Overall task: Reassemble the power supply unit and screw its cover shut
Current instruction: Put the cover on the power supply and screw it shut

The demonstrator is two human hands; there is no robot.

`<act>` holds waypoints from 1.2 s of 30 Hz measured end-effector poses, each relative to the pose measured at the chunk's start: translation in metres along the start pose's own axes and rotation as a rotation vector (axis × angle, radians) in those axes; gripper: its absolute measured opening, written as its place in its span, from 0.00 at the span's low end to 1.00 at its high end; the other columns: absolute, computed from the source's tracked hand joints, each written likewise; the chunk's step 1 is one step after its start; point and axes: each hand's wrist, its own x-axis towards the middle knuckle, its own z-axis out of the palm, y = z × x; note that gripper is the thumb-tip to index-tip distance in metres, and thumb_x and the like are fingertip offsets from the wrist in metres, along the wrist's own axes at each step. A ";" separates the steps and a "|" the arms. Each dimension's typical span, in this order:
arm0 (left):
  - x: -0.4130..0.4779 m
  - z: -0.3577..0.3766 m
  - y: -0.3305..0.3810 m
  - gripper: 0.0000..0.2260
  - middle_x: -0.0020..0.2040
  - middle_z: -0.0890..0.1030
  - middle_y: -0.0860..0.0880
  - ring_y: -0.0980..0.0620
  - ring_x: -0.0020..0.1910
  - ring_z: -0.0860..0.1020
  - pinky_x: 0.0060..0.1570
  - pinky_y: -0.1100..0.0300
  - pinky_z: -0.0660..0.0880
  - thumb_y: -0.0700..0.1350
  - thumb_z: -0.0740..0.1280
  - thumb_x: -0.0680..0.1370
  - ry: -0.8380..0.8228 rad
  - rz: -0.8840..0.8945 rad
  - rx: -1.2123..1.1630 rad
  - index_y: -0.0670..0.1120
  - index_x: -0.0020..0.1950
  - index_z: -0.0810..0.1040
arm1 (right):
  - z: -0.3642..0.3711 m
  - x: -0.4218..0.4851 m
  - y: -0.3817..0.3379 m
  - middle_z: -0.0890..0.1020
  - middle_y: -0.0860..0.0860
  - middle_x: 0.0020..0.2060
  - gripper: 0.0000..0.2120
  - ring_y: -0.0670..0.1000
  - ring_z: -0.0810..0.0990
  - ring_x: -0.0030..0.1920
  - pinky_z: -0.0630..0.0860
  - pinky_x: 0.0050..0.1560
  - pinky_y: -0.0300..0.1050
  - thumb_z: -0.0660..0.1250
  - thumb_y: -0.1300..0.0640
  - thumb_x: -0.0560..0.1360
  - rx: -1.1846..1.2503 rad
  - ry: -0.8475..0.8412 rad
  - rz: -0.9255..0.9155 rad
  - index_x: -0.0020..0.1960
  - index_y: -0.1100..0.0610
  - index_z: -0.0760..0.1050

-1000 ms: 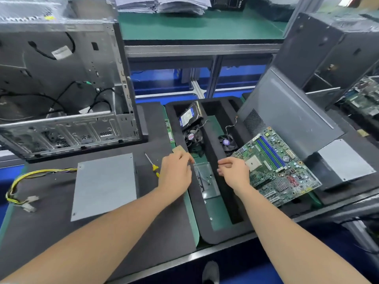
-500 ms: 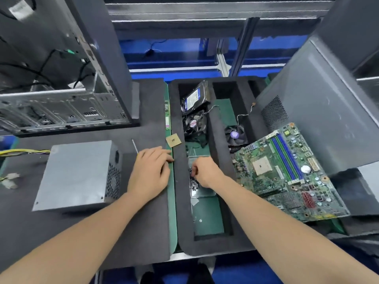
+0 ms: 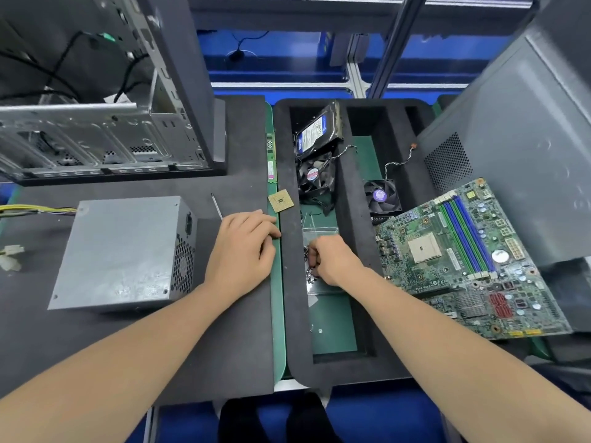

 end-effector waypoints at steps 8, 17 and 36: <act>0.000 0.000 0.000 0.08 0.57 0.83 0.55 0.50 0.67 0.77 0.65 0.54 0.67 0.38 0.67 0.77 0.012 0.008 -0.007 0.49 0.50 0.83 | 0.007 0.000 -0.002 0.84 0.58 0.51 0.06 0.59 0.85 0.51 0.83 0.56 0.51 0.71 0.68 0.75 -0.122 -0.067 0.013 0.51 0.62 0.82; 0.002 0.004 -0.002 0.08 0.56 0.82 0.56 0.50 0.67 0.76 0.64 0.53 0.68 0.39 0.66 0.78 0.047 0.043 -0.011 0.50 0.50 0.82 | 0.006 -0.008 0.000 0.73 0.55 0.51 0.05 0.59 0.79 0.47 0.78 0.51 0.49 0.67 0.69 0.78 -0.223 -0.012 -0.060 0.48 0.61 0.76; 0.039 -0.123 0.030 0.07 0.43 0.87 0.50 0.54 0.43 0.84 0.44 0.62 0.78 0.47 0.71 0.81 -0.248 -1.116 -1.320 0.44 0.51 0.84 | -0.083 -0.059 -0.104 0.83 0.51 0.44 0.02 0.49 0.80 0.45 0.73 0.50 0.40 0.74 0.60 0.77 0.538 0.575 -0.506 0.46 0.54 0.84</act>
